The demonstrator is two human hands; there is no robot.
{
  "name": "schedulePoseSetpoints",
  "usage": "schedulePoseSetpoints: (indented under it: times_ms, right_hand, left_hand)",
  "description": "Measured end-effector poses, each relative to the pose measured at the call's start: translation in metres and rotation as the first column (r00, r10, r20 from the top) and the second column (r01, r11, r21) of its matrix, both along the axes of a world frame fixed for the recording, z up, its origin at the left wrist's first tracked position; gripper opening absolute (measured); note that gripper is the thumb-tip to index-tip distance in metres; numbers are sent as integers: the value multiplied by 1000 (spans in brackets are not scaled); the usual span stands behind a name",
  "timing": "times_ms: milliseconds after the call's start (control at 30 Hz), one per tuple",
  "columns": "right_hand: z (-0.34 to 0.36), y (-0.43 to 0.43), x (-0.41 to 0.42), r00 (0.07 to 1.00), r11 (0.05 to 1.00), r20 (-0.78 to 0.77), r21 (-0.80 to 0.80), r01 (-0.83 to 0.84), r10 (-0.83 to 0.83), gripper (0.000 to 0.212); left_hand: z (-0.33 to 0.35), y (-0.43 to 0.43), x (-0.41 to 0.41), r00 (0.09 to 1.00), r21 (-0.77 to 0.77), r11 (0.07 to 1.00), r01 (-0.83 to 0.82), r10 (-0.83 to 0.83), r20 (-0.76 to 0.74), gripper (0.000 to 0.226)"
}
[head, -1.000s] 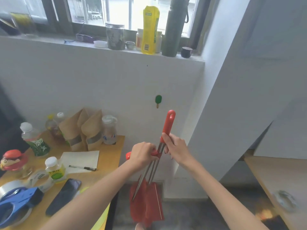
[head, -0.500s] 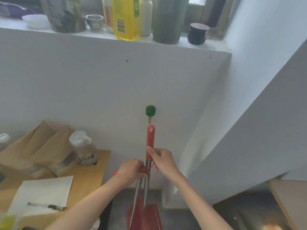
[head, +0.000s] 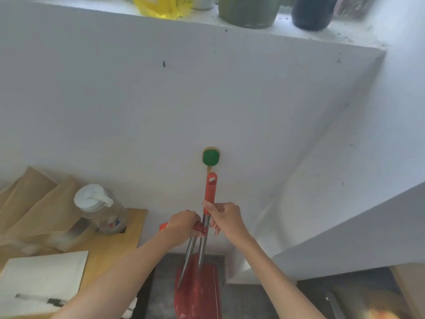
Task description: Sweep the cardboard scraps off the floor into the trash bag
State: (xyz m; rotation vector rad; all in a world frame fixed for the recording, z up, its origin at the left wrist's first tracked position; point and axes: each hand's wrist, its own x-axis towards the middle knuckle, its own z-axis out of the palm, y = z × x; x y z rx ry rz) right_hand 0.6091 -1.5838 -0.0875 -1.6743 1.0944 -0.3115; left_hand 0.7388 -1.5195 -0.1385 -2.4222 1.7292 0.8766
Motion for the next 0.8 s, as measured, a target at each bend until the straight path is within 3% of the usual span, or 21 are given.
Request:
schedulePoseSetpoints:
  times_ms: [533,800]
  right_hand:
    - [-28,-15,22,999,1000,-50,-6,11,-11,48]
    - [-18,-2,20,994,1000,-112,-29,-10,6,54]
  left_hand:
    - [-33,-17,17,999,6,999,-47,46,19,25]
    - [-15,-1,-2,964,-15,999,44,-39,265,33]
